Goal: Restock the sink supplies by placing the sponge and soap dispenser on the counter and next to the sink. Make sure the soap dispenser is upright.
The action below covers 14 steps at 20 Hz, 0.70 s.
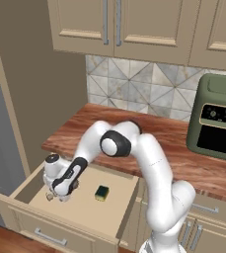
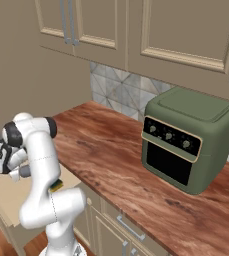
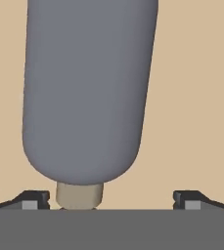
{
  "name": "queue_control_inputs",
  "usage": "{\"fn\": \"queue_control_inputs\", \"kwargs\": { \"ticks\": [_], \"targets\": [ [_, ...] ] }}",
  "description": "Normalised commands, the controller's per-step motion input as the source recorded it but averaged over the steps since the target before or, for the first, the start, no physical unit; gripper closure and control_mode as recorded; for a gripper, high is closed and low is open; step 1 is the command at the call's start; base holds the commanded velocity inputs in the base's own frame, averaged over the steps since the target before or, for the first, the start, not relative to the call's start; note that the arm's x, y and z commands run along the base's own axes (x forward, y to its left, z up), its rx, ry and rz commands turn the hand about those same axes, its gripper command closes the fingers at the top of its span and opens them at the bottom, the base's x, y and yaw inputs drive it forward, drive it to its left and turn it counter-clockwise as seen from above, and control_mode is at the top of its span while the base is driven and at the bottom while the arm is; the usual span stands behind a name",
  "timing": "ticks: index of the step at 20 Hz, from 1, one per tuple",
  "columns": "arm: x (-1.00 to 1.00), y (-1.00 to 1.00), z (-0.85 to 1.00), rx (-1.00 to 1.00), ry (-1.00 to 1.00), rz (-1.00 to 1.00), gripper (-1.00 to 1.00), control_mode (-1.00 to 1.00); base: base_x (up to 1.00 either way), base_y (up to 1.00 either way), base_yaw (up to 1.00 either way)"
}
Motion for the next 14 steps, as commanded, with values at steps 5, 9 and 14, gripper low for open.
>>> {"fn": "queue_control_inputs", "kwargs": {
  "ticks": [5,9,14],
  "targets": [
    [0.08,0.16,-0.44,0.00,0.01,-0.13,-1.00,-1.00,0.00,0.00,0.00],
    [0.00,0.16,-0.47,0.00,0.00,-0.09,-1.00,-1.00,0.00,0.00,0.00],
    [0.00,0.06,-0.50,0.00,0.03,-0.09,1.00,-1.00,0.00,0.00,0.00]
  ]
}}
